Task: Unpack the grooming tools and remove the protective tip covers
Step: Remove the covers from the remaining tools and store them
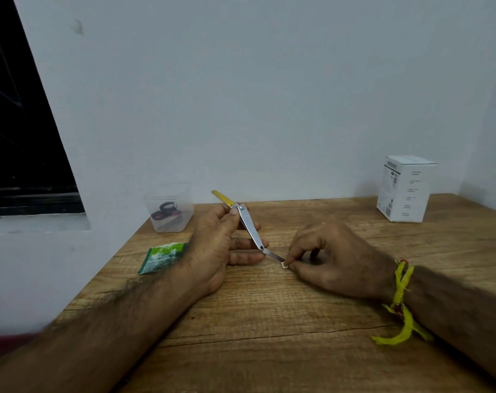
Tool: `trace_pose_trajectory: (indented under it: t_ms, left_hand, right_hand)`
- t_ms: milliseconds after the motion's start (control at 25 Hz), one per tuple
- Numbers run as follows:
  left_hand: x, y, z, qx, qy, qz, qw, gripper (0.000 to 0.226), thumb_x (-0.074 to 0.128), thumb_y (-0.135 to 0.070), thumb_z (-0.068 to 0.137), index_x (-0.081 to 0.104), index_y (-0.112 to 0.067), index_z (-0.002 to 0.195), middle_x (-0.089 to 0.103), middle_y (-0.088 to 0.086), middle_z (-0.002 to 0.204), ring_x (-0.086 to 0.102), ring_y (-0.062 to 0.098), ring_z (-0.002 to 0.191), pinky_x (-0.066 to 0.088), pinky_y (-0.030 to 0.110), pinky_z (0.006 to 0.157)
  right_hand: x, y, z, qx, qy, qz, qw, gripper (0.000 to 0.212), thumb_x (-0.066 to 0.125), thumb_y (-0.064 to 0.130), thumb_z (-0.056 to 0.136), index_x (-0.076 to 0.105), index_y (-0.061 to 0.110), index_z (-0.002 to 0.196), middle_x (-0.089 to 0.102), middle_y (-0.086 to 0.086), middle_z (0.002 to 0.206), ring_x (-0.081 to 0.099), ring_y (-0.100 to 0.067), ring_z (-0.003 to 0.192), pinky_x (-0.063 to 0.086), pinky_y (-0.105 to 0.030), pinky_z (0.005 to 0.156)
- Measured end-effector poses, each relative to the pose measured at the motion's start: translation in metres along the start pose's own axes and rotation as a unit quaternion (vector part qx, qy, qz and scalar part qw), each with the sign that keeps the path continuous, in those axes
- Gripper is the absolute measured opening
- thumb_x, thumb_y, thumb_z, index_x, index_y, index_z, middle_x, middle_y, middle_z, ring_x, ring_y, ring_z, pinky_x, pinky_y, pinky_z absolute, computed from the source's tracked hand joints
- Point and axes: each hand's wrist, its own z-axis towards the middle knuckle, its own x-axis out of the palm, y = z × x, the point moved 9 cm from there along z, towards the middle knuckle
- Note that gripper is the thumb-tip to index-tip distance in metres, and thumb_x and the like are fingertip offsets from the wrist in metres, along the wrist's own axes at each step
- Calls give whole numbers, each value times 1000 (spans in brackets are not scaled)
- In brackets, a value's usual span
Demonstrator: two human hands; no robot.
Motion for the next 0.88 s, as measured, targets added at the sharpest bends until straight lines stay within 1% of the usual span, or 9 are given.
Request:
trace_pose_trajectory:
  t_ms: [120,200,360,520,680,880]
  left_hand:
    - [3,0,0,7,17,17,1000,16,46,-28,107,59,-20,112,75,11,90,76,31,69,60,36,49]
    - [5,1,0,8,25,22,999,16,45,-29,108,58,-20,112,76,9,83,76,30,67,61,36,50]
    - [7,1,1,8,41,26,999,19,47,-29,107,56,-15,117,76,7,77,74,29,63,61,37,51]
    - [9,3,2,4,47,33,998,19,48,-28,106,56,-15,116,76,8,80,75,32,67,62,38,52]
    - [8,5,3,2,47,43,998,20,49,-27,106,56,-13,118,76,7,79,75,30,65,62,39,53]
    - [2,4,4,-2,22,21,1000,14,48,-26,106,58,-16,111,76,11,84,76,32,70,60,37,49]
  right_hand:
    - [-2,-4,0,10,-11,21,1000,9,74,19,86,79,25,91,73,14,89,67,-5,86,57,-35,75]
    - [-2,-3,2,10,-18,33,999,10,74,17,87,79,23,92,73,13,89,68,-5,86,57,-36,75]
    - [4,13,9,-27,-40,11,999,12,71,12,87,79,19,95,72,9,88,66,-7,82,55,-36,74]
    - [-1,9,6,-23,-51,18,998,15,72,9,86,80,18,94,74,10,89,68,-6,82,56,-35,74]
    - [1,13,9,-32,-53,20,998,14,72,9,86,80,17,95,74,9,89,67,-5,82,56,-34,74]
    - [-2,5,7,-2,-41,10,999,11,73,15,87,80,21,95,74,13,90,68,-2,85,57,-32,76]
